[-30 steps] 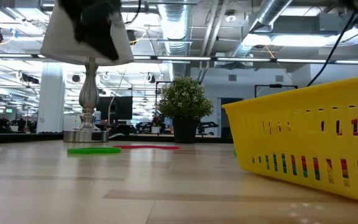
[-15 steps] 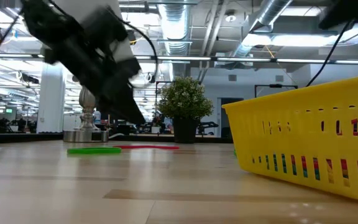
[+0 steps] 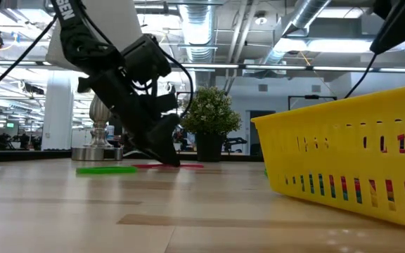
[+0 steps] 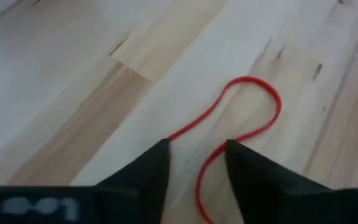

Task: Pick and place items into bin
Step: Put the red rubber band into the bin

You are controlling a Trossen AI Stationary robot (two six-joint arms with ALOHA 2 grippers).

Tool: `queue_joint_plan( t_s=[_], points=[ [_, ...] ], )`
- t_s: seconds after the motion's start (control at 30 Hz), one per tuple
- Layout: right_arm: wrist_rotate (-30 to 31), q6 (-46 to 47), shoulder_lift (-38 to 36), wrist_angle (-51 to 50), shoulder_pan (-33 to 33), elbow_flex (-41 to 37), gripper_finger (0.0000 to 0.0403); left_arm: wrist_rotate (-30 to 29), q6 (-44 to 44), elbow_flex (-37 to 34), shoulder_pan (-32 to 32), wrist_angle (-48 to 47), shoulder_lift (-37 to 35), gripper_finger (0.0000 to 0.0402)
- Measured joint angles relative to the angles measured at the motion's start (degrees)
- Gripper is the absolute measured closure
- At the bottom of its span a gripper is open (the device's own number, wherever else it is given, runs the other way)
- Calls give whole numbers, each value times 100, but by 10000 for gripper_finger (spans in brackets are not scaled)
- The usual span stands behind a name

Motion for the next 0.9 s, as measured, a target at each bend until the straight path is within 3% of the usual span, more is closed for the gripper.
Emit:
queue_joint_plan(
  t_s=[0.23, 0.37, 0.53, 0.6, 0.7, 0.77, 0.9],
  points=[
    [20, -2, 0, 48, 0, 0, 321, -83, -305, 3, -122, -135, 35, 385],
    [31, -125, 0, 53, 31, 0, 321, -4, -383, -28, -290, 284, 13, 398],
    [84, -635, -54, -172, 349, 0, 321, 1178, -367, -58, -798, 1090, -433, 401],
    [337, -451, -174, -271, 538, 1, 321, 1145, -215, 37, -1008, 1534, -756, 401],
    [829, -224, -279, -375, 818, 4, 321, 1112, 171, 315, -1443, 1483, -1135, 401],
    [1125, -208, -332, -353, 975, 4, 321, 938, 707, 589, -1682, 1122, -1346, 401],
    [1415, 70, -350, -308, 1176, 4, 321, -623, 1032, 1075, -1849, -495, -1514, 401]
  ],
)
